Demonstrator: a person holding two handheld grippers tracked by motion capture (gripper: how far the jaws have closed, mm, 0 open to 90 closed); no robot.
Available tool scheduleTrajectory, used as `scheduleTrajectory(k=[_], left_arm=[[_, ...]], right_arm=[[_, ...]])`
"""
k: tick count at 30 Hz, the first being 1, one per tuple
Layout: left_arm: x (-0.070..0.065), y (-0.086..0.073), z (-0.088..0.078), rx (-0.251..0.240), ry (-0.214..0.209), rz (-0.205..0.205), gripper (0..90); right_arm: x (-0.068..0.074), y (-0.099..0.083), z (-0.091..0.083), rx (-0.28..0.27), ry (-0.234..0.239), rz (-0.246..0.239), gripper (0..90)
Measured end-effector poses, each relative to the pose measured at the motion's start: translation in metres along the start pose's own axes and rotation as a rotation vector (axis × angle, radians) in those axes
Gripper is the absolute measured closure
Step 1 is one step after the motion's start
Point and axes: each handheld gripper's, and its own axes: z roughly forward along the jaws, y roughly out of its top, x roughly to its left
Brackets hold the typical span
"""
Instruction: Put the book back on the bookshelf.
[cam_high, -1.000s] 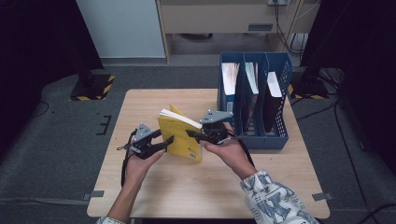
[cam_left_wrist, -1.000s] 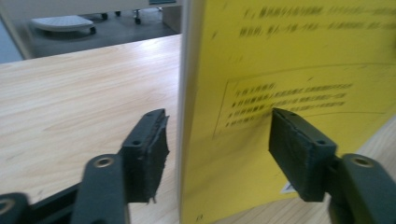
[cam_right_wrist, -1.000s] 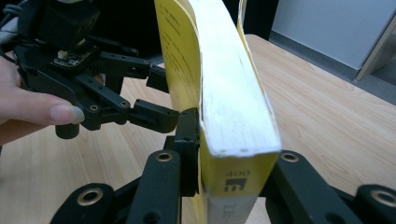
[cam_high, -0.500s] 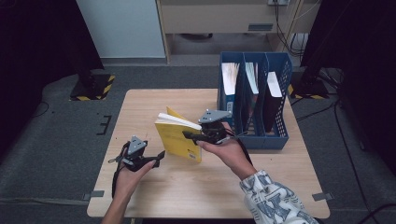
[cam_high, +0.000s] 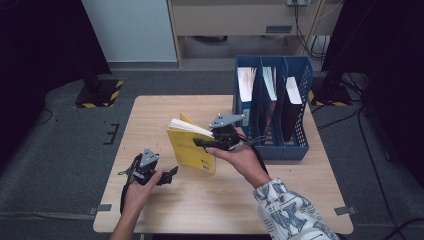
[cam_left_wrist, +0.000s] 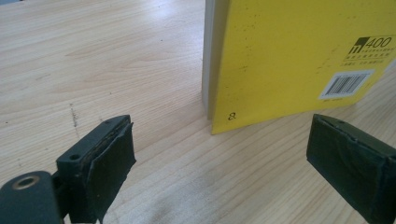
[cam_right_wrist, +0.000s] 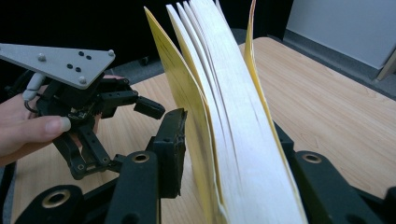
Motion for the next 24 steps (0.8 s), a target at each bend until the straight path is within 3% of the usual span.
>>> scheduleTrajectory(k=[24], left_arm=[[-0.0004,-0.0035,0.0023,0.063,0.013,0.0,7.3]], right_arm=[[-0.0055,0.0025,0.0089,0.016,0.004,0.023,69.9]])
